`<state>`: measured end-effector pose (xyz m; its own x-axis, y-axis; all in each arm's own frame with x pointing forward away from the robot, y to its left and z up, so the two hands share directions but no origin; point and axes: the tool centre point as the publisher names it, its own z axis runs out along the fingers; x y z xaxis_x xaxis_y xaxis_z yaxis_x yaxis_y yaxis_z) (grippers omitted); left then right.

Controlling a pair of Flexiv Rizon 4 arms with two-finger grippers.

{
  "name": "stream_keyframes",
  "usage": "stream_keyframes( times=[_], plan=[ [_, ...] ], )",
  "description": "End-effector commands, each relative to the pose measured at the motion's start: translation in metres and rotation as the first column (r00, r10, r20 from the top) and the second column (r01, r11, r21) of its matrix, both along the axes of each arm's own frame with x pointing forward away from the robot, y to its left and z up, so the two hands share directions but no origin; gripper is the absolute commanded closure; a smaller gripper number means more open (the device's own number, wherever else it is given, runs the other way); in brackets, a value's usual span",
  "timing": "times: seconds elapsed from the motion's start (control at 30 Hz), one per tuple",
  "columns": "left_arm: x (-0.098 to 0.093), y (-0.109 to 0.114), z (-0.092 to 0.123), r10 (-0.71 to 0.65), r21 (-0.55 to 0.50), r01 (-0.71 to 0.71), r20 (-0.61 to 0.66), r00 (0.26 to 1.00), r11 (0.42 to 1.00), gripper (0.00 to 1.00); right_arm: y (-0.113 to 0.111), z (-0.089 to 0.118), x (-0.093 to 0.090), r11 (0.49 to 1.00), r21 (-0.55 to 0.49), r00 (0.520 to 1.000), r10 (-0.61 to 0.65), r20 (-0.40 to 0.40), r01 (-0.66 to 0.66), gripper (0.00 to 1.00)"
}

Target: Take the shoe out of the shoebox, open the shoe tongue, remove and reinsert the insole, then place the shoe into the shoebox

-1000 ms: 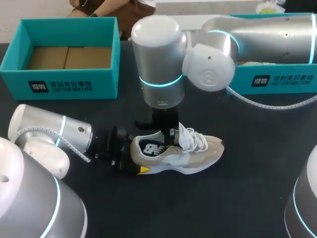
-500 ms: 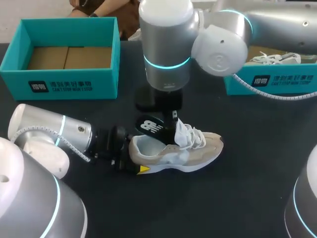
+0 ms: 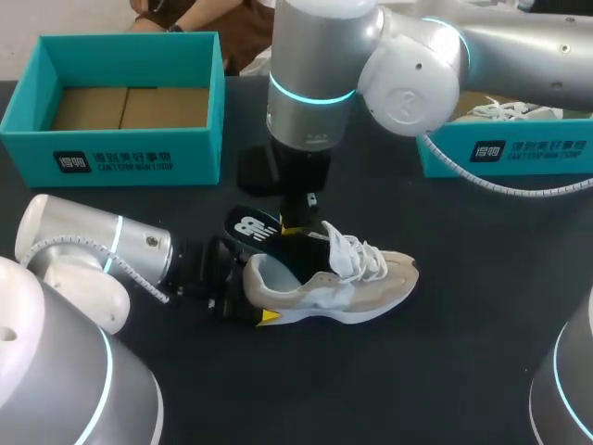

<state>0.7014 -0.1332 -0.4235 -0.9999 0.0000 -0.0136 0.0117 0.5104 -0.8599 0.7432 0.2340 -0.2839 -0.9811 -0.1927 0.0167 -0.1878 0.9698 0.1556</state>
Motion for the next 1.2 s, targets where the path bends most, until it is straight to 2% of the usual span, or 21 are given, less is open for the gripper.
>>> stream_keyframes(
  times=[0.03,0.23,1.0,1.17,1.2],
  plan=[
    [-0.0008,0.0000,-0.0010,-0.001,0.003,0.001,0.001,1.000,1.000,1.00,0.0012,-0.0022,0.0053,0.999,0.033,0.998,-0.001,-0.060,0.002,0.00],
    [-0.0008,0.0000,-0.0010,-0.001,0.003,0.001,0.001,1.000,1.000,1.00,-0.0023,-0.0019,0.0025,0.996,0.080,0.973,-0.009,-0.230,0.028,0.00],
    [-0.0008,0.0000,-0.0010,-0.001,0.003,0.001,0.001,1.000,1.000,1.00,-0.0023,-0.0019,0.0025,0.996,0.080,0.973,-0.009,-0.230,0.028,0.00],
    [-0.0008,0.0000,-0.0010,-0.001,0.003,0.001,0.001,1.000,1.000,1.00,-0.0015,0.0025,-0.0017,0.972,0.207,0.956,-0.044,-0.289,0.107,0.00],
    [-0.0008,0.0000,-0.0010,-0.001,0.003,0.001,0.001,1.000,1.000,1.00,-0.0034,0.0038,-0.0028,0.963,0.234,0.945,-0.052,-0.324,0.133,0.00]
  ],
)
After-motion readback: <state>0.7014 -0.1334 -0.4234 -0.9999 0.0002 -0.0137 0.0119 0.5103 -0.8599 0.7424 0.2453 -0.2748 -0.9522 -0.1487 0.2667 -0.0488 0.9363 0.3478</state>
